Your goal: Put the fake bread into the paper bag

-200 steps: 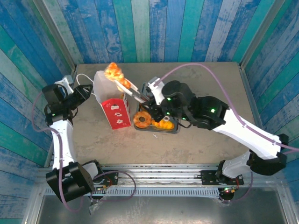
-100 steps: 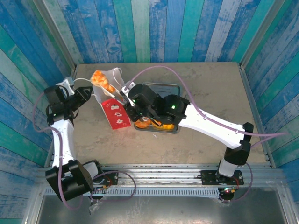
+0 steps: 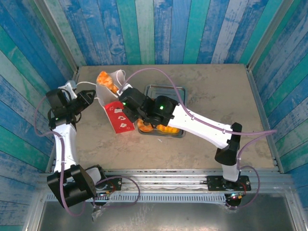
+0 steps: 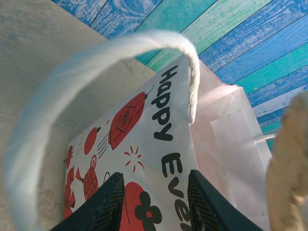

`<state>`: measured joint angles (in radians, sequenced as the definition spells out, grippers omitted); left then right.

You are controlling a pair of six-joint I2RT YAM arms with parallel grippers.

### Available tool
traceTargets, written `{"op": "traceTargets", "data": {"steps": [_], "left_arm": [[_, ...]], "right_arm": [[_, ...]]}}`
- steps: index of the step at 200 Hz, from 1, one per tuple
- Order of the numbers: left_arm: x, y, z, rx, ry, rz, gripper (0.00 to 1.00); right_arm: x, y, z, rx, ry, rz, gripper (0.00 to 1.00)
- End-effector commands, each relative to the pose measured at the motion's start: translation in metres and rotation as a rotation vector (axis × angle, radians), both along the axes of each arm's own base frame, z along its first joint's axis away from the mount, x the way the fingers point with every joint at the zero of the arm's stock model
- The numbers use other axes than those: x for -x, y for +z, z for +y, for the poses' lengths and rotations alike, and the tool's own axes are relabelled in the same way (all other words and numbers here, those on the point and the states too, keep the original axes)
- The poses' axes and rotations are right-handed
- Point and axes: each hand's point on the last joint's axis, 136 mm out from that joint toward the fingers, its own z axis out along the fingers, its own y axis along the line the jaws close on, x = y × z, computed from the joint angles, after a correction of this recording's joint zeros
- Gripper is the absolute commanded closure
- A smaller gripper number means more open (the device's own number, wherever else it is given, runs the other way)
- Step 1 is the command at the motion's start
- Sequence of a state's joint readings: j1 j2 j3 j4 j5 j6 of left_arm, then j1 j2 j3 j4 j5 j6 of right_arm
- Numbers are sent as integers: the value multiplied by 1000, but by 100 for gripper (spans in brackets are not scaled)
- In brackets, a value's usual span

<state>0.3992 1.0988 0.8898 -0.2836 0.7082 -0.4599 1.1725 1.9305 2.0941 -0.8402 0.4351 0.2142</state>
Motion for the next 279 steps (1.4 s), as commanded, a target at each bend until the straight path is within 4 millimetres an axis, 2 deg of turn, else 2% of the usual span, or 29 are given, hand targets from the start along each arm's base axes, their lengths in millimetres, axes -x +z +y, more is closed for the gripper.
{"op": "traceTargets", "data": {"steps": [1,22,84,121,141,170,209,244,279], "left_arm": [[2,3,0,-34,-2,-21,61],[3,4,1,-41,3,-22,61],[5,8,0,-41,2,-28,61],[6,13,-3,-31,-10,-41,59],[6,15,-5,-23,-18,-46,59],[7,19,-8,-14,-26,-56,58],[8,28,-13,9,-49,-81,51],[11,39,-13,0,-46,-99,44],[19,57,-6,-64,14,-125,37]], "right_arm": [[-17,6,-9,46,-59,-59,70],[-24,0,-12,79,-78,-69,68],[-33,-18,-18,153,-103,-51,53],[-31,-16,-15,141,-85,-40,45],[-30,-13,-13,127,-74,-34,45],[-27,-4,-10,93,-61,-28,45],[-20,15,-7,29,-28,-23,47],[-12,36,-7,-40,6,-19,47],[1,65,-17,-115,30,-21,47]]}}
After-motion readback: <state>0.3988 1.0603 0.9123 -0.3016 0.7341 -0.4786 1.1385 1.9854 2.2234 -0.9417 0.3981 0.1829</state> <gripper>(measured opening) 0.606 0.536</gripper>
